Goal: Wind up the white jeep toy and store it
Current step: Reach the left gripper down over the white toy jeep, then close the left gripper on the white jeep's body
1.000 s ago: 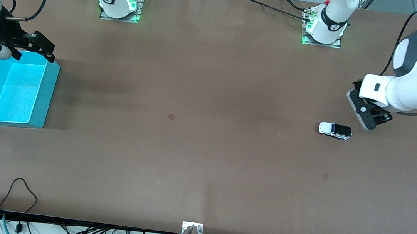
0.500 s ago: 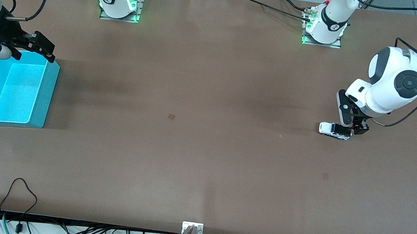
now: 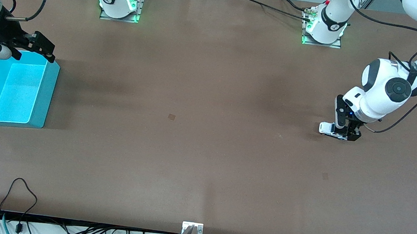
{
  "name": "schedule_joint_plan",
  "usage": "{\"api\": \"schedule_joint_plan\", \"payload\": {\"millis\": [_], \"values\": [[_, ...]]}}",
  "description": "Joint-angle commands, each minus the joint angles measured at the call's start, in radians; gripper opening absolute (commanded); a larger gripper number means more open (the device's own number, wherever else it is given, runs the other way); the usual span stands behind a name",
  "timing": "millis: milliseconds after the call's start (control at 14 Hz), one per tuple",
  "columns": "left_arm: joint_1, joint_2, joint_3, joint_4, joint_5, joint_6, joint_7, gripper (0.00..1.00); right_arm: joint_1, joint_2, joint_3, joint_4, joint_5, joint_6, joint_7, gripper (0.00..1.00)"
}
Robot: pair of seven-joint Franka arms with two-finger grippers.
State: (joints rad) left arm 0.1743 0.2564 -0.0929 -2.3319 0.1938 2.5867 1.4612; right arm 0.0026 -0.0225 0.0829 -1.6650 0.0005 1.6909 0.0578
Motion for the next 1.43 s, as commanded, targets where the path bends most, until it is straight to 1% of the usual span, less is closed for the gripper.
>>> {"api": "schedule_joint_plan", "payload": {"millis": [0,143,429,500,571,643,714,786,1000,1143,1357], "values": [[0.021,0.020,-0.005,0.000,0.018,0.027,0.024,1.00,-0.006,0.007,0.005,0.021,0.016,-0.010,-0.007,1.00],[0.011,0.030,-0.005,0.000,0.018,0.050,0.030,1.00,-0.006,0.007,0.005,0.021,0.016,-0.010,-0.007,1.00],[0.010,0.086,-0.007,0.000,0.024,0.107,0.033,1.00,-0.006,0.007,0.006,0.021,0.016,-0.011,-0.007,1.00],[0.010,0.089,-0.005,-0.001,0.024,0.122,0.034,0.98,-0.006,0.007,0.005,0.021,0.016,-0.010,-0.007,1.00],[0.008,0.090,-0.007,-0.006,0.026,0.124,0.034,0.86,-0.006,0.007,0.005,0.021,0.016,-0.010,-0.007,1.00],[0.008,0.092,-0.007,-0.006,0.027,0.124,0.041,0.68,-0.004,0.007,0.005,0.021,0.016,-0.010,-0.007,1.00],[0.007,0.092,-0.007,-0.006,0.027,0.122,0.048,0.44,-0.004,0.007,0.005,0.021,0.016,-0.011,-0.007,1.00],[0.008,0.090,-0.007,-0.006,0.026,0.121,0.047,0.30,-0.004,0.007,0.005,0.021,0.016,-0.011,-0.007,1.00],[0.017,0.089,-0.007,-0.007,0.024,0.112,-0.011,0.16,-0.004,0.007,0.006,0.021,0.016,-0.010,-0.007,1.00],[0.019,0.090,-0.007,-0.007,0.024,0.112,-0.051,0.11,-0.004,0.012,0.006,0.021,0.016,-0.010,-0.007,1.00],[0.016,0.093,-0.007,-0.007,0.024,0.112,-0.039,0.11,-0.004,0.013,0.006,0.021,0.016,-0.010,-0.007,1.00]]}}
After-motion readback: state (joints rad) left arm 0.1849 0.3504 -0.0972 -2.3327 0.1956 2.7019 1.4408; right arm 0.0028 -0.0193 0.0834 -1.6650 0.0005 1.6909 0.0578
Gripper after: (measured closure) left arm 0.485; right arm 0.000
